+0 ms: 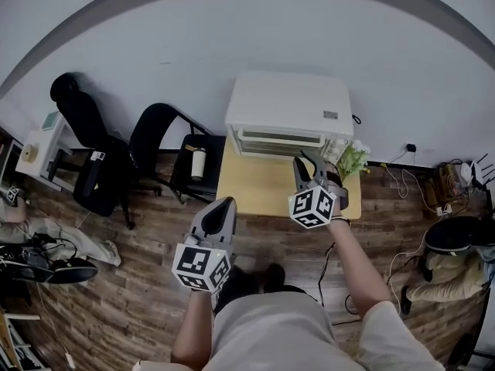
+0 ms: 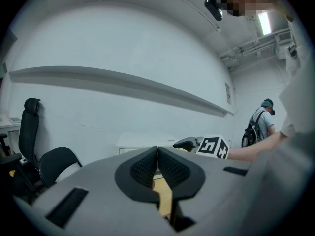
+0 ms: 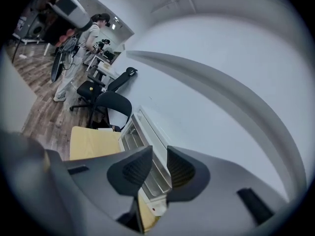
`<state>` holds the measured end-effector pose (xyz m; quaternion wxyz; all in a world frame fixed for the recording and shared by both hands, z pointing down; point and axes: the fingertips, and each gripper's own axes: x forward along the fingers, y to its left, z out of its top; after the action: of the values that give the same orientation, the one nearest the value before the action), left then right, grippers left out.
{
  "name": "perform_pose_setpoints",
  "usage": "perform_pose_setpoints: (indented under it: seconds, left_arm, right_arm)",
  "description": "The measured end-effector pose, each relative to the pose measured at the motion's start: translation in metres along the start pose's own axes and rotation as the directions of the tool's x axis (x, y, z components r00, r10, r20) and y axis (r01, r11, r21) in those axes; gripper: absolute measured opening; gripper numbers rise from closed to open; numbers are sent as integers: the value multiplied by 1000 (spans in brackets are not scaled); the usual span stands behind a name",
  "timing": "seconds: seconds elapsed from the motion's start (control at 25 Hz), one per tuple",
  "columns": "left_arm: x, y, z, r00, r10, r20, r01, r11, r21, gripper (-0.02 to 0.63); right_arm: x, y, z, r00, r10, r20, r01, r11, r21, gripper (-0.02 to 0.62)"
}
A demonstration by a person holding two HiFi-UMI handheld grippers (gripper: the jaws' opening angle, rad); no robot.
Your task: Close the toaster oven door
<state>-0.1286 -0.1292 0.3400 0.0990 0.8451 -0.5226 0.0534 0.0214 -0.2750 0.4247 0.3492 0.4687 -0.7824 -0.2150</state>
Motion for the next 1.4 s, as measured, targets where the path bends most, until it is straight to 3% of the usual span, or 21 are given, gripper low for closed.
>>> perform_pose_setpoints:
  seconds: [0.36, 0.84, 1.0, 1.4]
  left_arm:
    - [9, -23, 1, 998, -66, 15, 66, 998, -15, 9]
    - [14, -45, -1, 995, -96, 10, 96, 995, -16, 9]
    - [12, -46, 2, 996, -89, 6, 89, 996, -13, 9]
    - [5, -42, 1, 998, -66, 7, 66, 998, -16, 9]
  right_arm:
    - [-65, -2, 22, 996, 39, 83, -59, 968, 245, 91]
    - [-119, 14, 54, 969, 115, 219, -207, 862, 463, 54]
    - [-125, 27, 62, 955, 152, 254, -262, 832, 489, 50]
    - [-131, 49, 81, 925, 198, 324, -341, 809, 478, 11]
